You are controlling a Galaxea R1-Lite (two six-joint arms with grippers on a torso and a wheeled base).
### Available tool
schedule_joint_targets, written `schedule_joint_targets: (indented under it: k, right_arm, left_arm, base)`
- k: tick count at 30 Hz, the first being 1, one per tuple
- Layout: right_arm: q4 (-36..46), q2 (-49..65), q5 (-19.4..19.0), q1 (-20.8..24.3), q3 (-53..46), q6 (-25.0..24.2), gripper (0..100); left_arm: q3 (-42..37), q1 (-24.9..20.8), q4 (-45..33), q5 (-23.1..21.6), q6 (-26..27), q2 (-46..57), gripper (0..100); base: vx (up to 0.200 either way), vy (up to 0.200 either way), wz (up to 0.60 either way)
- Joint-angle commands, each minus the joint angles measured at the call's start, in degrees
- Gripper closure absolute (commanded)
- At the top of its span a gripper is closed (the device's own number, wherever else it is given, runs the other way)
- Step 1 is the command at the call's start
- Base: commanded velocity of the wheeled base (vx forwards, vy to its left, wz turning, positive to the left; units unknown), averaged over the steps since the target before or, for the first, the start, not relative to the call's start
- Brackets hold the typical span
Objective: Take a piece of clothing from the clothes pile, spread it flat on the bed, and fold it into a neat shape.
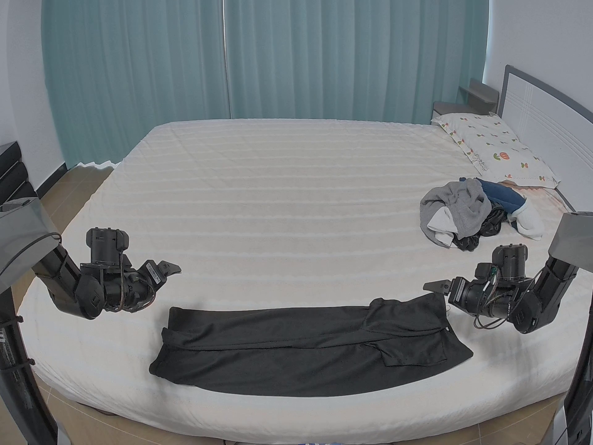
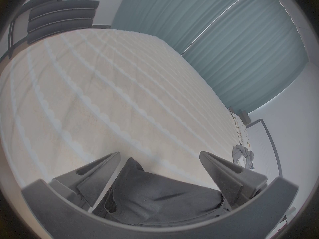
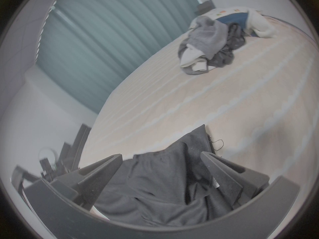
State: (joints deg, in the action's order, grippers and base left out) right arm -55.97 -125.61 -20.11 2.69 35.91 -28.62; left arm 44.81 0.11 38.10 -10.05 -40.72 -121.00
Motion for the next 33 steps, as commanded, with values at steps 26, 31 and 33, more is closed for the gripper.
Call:
schedule_joint_targets:
  k: [26,31,33]
  right_arm:
    - [0.1,7.4,12.2,9.5,-9.5,-20.5,0]
    - [0.1,7.1,12.2,9.5,-9.6,-20.4,0]
    - [0.1,6.9,12.2,9.5,-9.6,-20.4,0]
  left_arm:
    - [-12.3,-7.2,-7.6,7.2,-3.3,2.3,0]
    - [-10.9,-9.0,-2.9,11.0,-6.4,-2.8,0]
    - [-10.9,-9.1,-0.2,11.6,-7.4,-3.4,0]
  base:
    - [0.0,0.0,0.0]
    - [0.0,0.0,0.0]
    - [0.0,0.0,0.0]
